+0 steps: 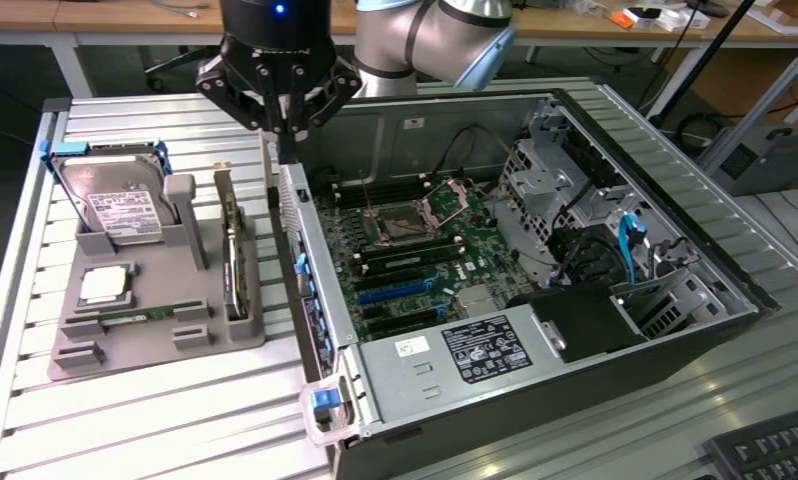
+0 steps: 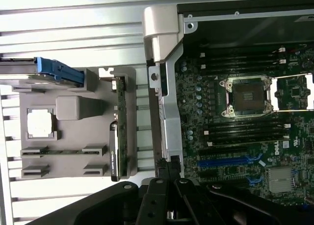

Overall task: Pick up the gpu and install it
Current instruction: 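Reach for the gpu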

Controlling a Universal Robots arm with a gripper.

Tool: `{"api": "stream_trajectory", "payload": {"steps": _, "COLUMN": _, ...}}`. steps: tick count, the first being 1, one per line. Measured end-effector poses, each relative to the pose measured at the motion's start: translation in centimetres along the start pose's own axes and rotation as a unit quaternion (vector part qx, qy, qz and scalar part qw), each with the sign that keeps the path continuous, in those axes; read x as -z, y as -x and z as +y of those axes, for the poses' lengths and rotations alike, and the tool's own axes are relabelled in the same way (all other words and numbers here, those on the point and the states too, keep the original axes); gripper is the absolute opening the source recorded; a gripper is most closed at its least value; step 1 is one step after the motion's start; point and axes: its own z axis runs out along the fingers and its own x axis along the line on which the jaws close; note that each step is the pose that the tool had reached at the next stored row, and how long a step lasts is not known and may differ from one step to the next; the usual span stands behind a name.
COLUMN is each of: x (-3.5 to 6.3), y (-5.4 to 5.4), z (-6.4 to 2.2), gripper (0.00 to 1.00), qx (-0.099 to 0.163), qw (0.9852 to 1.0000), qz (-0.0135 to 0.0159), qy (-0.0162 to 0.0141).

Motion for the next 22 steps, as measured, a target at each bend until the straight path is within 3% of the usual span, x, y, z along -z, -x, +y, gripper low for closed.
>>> {"api": "stream_trajectory", "payload": {"steps": 22, "x": 0.01, "y": -1.1, "z": -0.08, "gripper": 0.11, "qx": 0.0, "qw": 1.0, "qz": 0.0, "qy": -0.0002}}
